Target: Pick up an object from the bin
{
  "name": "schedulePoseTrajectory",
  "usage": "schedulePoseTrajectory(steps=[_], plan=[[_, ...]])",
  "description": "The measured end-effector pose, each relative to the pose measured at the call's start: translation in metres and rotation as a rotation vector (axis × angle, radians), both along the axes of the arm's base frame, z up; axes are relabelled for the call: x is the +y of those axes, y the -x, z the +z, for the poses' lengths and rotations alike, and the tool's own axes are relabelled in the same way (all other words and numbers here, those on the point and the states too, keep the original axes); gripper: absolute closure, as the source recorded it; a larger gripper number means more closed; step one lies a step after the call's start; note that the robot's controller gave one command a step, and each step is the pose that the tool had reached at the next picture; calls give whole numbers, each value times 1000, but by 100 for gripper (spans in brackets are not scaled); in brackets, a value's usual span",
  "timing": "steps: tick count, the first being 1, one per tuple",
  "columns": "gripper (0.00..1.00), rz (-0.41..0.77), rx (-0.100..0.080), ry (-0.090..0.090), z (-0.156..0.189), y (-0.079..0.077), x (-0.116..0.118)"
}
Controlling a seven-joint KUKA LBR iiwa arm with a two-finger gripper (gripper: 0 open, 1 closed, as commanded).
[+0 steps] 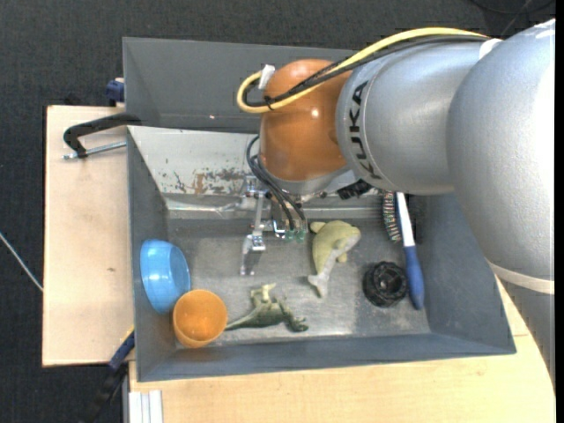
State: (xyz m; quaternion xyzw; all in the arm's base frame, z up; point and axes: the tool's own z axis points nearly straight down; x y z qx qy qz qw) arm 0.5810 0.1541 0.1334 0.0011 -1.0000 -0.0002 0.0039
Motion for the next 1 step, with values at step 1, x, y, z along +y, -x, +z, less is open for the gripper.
schedulePoseTrajectory(steps=[1], plan=[[0,220,-3,0,-30,72,-33]])
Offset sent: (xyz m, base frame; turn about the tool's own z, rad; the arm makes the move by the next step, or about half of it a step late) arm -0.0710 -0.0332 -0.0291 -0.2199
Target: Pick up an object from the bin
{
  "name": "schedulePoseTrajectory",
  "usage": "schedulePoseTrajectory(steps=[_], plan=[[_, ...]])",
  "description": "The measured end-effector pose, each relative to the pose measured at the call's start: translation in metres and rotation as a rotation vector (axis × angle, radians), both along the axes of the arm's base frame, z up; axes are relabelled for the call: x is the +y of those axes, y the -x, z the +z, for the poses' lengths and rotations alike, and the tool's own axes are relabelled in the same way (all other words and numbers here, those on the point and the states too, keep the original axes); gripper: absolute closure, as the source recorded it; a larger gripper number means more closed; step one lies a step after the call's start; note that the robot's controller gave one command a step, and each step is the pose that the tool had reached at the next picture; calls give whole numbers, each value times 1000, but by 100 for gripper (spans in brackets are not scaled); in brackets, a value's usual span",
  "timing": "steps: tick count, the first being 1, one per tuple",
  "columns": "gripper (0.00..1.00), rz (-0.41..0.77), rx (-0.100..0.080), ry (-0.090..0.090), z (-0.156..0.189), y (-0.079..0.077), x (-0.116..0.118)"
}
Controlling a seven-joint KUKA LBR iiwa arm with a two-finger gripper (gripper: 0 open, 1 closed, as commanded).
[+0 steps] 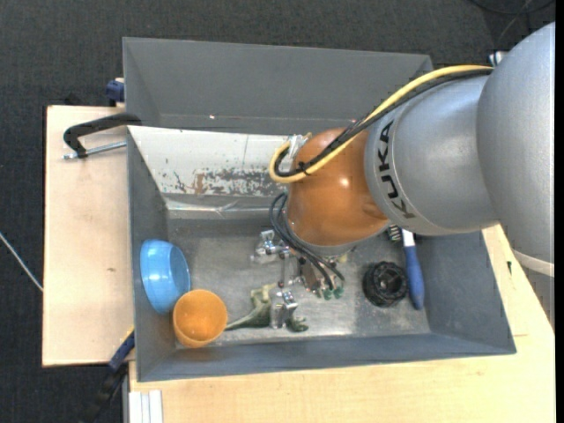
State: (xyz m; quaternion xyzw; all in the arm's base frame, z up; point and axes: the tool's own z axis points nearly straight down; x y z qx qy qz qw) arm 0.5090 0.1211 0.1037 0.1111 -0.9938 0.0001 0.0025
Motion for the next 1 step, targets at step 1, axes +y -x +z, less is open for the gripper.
schedulePoseTrajectory(steps=[1], plan=[[100,-1,-1,0,3,-1,0]])
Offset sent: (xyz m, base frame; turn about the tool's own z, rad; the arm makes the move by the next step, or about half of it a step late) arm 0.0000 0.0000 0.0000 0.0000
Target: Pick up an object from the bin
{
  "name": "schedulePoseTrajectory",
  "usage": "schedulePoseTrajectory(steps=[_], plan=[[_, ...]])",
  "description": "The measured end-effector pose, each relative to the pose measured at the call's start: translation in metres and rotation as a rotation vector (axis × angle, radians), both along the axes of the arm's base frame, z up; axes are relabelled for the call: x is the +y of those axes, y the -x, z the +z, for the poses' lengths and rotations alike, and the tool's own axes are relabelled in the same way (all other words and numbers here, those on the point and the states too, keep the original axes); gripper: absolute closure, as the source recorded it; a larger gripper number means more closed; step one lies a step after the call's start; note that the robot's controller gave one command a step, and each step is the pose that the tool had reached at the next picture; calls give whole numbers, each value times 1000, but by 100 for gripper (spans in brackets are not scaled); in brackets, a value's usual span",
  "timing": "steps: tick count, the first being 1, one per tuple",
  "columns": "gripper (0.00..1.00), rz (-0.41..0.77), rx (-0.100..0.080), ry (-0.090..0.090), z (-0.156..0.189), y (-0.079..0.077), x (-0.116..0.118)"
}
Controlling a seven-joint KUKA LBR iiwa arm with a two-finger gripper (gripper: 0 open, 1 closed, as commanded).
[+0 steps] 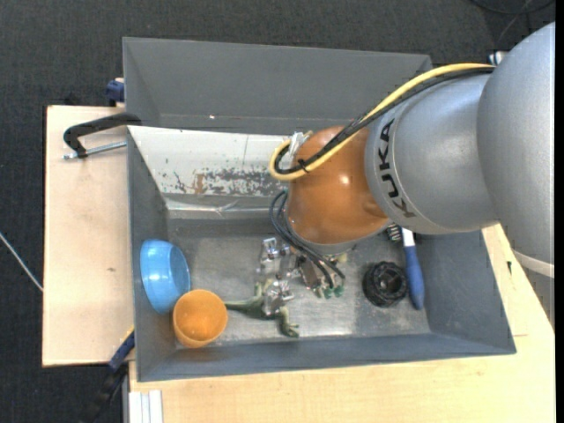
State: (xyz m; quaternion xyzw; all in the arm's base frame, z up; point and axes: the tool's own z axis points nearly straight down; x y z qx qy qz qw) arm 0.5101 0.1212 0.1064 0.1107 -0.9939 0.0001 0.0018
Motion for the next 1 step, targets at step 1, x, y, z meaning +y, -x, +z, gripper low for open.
schedulePoseTrajectory(steps=[1], plan=[[100,303,-16,-3,151,-11,-3]])
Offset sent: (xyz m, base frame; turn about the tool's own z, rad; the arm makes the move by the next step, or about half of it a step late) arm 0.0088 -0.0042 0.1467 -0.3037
